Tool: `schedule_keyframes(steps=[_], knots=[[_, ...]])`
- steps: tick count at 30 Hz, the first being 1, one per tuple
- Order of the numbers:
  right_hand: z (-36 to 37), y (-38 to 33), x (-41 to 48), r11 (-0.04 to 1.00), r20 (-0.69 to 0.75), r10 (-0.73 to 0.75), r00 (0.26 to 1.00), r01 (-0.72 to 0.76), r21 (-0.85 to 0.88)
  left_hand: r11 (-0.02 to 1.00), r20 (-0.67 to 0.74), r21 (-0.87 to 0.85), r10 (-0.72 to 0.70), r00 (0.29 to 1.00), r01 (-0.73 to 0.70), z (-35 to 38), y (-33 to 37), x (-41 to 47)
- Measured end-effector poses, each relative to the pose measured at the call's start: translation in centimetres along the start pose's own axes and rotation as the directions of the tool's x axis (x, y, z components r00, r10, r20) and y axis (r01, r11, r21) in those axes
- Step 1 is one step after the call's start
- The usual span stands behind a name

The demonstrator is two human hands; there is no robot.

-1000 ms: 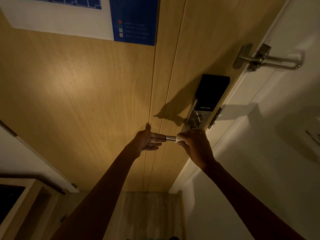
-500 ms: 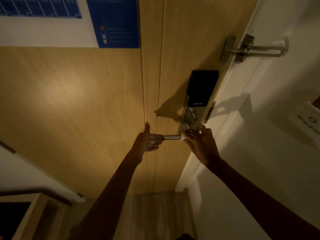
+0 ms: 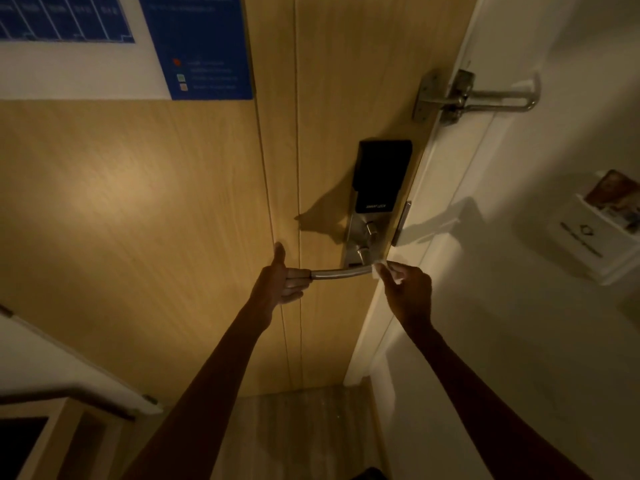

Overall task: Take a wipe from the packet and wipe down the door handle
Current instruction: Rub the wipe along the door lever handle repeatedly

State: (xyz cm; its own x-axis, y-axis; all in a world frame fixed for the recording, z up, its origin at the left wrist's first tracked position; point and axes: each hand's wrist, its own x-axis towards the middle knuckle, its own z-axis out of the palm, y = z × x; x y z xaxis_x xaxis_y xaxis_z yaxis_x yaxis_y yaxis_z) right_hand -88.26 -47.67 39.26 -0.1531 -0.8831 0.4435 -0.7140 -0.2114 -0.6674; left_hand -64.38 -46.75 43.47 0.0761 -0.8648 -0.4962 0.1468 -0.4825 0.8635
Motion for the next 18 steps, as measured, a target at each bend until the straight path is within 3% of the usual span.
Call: schedule_keyframes(steps=[3, 6, 8, 11, 16, 17, 18], knots=[[1.3, -1.7, 0.2, 0.92, 0.123, 0.305, 0.944, -0.325, 0.217, 1.0, 0.009, 0.005, -0.021, 1.0, 0.021, 0.0, 0.3, 0.4], [1.5, -2.9, 1.7, 0.607, 0.383, 0.548, 0.744, -0.669, 0.429, 1.0, 0.005, 0.021, -0.015, 1.0, 0.015, 0.0, 0.3, 0.6], [1.0, -3.2, 1.6, 0.53, 0.468, 0.541, 0.698, -0.716, 0.455, 1.0, 0.002, 0.016, -0.017, 1.0, 0.017, 0.0, 0.3, 0.6], [0.2, -2.8, -0.1, 0.502, 0.471, 0.515, 0.717, -0.697, 0.512, 1.0, 0.005, 0.012, -0.011, 1.0, 0.011, 0.0, 0.1, 0.6], [0.4, -2.7, -0.2, 0.185, 0.592, 0.529, 0.607, -0.764, 0.618, 1.0, -0.003, -0.028, 0.002, 1.0, -0.002, 0.1, -0.5, 0.5], [0.6, -2.8, -0.4, 0.211, 0.566, 0.529, 0.632, -0.745, 0.633, 1.0, -0.003, -0.026, -0.001, 1.0, 0.001, 0.1, -0.5, 0.6], [0.9, -3.0, -0.8, 0.315, 0.506, 0.528, 0.682, -0.711, 0.629, 1.0, -0.001, -0.025, -0.007, 1.0, 0.007, 0.1, -0.5, 0.6]])
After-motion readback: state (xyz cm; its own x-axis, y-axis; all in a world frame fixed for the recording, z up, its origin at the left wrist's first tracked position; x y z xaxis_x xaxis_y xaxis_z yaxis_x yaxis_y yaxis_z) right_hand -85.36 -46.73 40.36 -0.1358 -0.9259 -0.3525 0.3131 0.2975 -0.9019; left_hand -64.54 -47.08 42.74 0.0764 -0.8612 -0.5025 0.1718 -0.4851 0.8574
